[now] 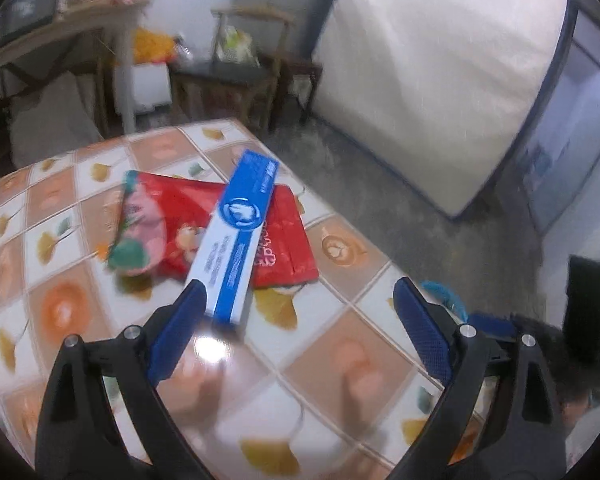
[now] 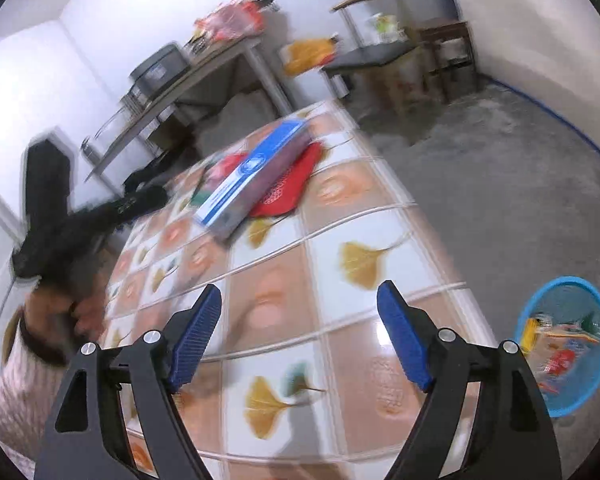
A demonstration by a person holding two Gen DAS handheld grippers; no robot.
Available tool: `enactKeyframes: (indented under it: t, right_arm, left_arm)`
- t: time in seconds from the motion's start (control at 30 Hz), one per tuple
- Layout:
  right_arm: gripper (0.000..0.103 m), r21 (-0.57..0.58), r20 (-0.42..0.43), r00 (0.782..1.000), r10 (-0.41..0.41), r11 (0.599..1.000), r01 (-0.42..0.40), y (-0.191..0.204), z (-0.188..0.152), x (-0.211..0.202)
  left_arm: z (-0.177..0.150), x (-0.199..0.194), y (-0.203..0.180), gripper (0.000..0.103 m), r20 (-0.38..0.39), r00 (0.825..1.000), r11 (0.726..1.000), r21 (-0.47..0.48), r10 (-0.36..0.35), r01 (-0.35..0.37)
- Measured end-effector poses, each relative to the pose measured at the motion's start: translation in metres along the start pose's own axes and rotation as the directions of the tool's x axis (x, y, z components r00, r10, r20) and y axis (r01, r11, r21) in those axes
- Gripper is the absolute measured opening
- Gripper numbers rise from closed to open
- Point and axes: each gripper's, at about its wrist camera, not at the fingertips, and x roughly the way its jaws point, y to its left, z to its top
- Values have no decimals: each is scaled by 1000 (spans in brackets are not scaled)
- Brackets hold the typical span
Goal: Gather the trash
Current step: 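Move both grippers back toward the toothpaste box on the table, then grasp the blue-white toothpaste box with the left gripper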
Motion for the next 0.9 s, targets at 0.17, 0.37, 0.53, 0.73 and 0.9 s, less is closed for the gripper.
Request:
enactKeyframes:
  t: [0.17, 0.37, 0.53, 0.73, 0.9]
  right_arm:
    - [78, 5, -50, 997, 62, 998, -62, 10, -8, 15]
    - [78, 54, -48, 997, 63, 997, -61, -2, -16, 11]
    - [78, 107, -43, 997, 71, 992, -66, -17, -24, 7]
    - [78, 114, -35, 997, 65, 992, -60, -19, -26, 2]
    - [78, 82, -15, 998, 65, 995, -64, -14, -23, -15]
  left_arm:
    - [34, 51, 2, 90, -92, 990, 993, 61, 111, -105]
    - [41, 87, 4, 66, -162, 953, 962, 140, 257, -236]
    - [40, 97, 6, 45, -198, 942, 959, 140, 272, -247]
    - [38, 82, 5, 44, -159, 955, 966, 111, 251, -235]
    - [28, 39, 11, 44, -103, 984, 989, 14, 148, -147]
